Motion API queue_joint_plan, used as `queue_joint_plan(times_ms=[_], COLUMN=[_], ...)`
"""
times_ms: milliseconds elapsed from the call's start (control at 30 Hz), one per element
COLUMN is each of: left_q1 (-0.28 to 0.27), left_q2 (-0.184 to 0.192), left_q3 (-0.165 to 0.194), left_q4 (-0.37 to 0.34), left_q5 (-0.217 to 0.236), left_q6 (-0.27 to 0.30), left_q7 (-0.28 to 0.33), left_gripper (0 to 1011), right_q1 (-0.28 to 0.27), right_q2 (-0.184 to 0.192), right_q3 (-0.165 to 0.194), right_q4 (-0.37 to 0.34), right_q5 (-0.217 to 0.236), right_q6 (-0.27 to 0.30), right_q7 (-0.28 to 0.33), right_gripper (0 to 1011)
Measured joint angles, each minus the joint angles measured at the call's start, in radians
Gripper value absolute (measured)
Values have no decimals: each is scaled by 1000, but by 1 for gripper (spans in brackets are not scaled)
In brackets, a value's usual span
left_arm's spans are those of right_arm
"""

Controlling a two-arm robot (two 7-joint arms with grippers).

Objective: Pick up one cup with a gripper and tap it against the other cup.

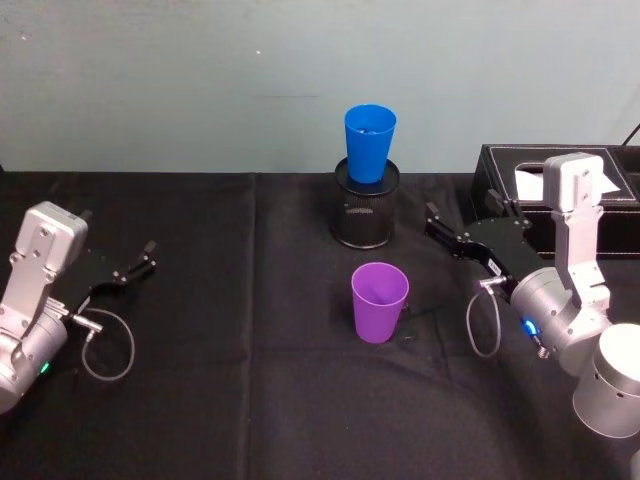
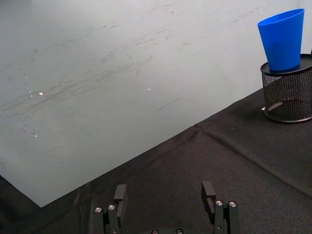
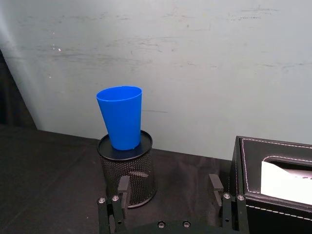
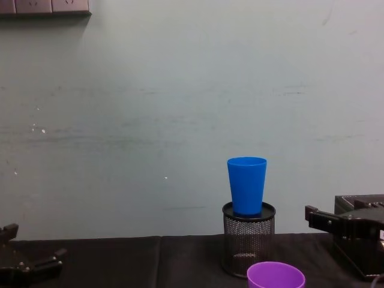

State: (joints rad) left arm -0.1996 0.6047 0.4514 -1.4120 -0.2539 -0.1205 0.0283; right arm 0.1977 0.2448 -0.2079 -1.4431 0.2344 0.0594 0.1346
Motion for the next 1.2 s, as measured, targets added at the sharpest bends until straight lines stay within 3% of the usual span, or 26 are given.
queue_joint_plan(times_ms=[1200], left_q1=[0], left_q2=[0], left_q3=[0], left_q4=[0], left_q5=[0], left_q6=[0], left_q7=[0], left_gripper=[1000], right_q1=[0], right_q2=[0], right_q3=[0], right_q4=[-1], right_q5=[0], right_q6=[0], right_q7=[1], right_gripper=[1002])
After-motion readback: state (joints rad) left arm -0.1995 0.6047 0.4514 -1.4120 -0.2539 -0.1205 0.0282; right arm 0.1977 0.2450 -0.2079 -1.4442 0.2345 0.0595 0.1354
